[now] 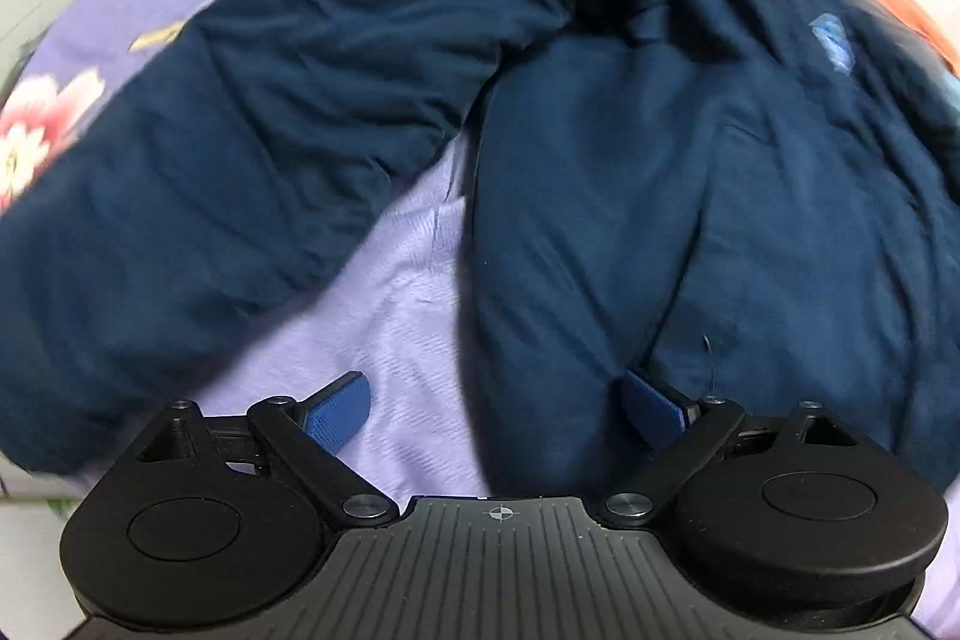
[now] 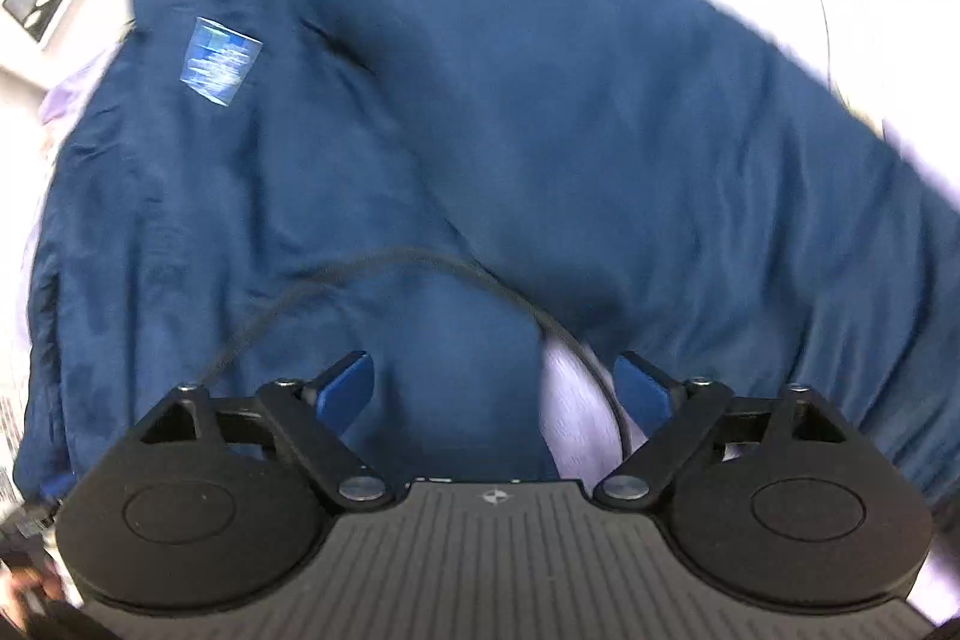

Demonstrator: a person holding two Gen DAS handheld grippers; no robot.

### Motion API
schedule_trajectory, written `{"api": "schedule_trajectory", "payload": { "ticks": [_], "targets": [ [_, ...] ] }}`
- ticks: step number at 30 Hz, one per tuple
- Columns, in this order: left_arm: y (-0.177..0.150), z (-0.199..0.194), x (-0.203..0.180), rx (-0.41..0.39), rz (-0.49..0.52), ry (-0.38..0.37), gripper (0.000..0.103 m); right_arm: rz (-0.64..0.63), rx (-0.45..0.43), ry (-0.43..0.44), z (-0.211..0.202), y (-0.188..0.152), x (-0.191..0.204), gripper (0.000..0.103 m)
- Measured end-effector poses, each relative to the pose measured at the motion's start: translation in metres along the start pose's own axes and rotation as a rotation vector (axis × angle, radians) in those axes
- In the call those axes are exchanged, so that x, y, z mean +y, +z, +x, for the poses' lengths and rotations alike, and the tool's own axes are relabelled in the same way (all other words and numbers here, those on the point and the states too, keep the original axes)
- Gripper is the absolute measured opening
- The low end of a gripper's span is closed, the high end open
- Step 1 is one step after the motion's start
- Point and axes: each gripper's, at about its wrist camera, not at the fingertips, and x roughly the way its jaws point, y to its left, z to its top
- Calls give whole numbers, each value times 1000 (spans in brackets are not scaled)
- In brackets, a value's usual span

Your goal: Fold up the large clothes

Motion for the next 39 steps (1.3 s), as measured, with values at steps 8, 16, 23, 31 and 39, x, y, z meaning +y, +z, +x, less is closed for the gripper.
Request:
{"api": "schedule_trajectory", "payload": {
  "ticks": [8, 16, 23, 31, 39],
  "targets": [
    [26, -6, -41, -42, -93, -23, 71, 10, -110, 150, -23, -40, 28, 21],
    [59, -152, 6, -217, -232, -99, 35, 147, -25, 414, -188, -82, 40, 12],
    [54, -133, -8, -176, -136, 30, 103, 12, -137, 220, -183, -106, 50, 68],
    [47, -134, 9, -143, -120, 139, 103, 79, -303, -265, -239, -161, -57, 73],
    [113, -142, 59, -193, -124, 234, 103, -8, -539, -1081, -447, -253, -131, 88]
  ]
}}
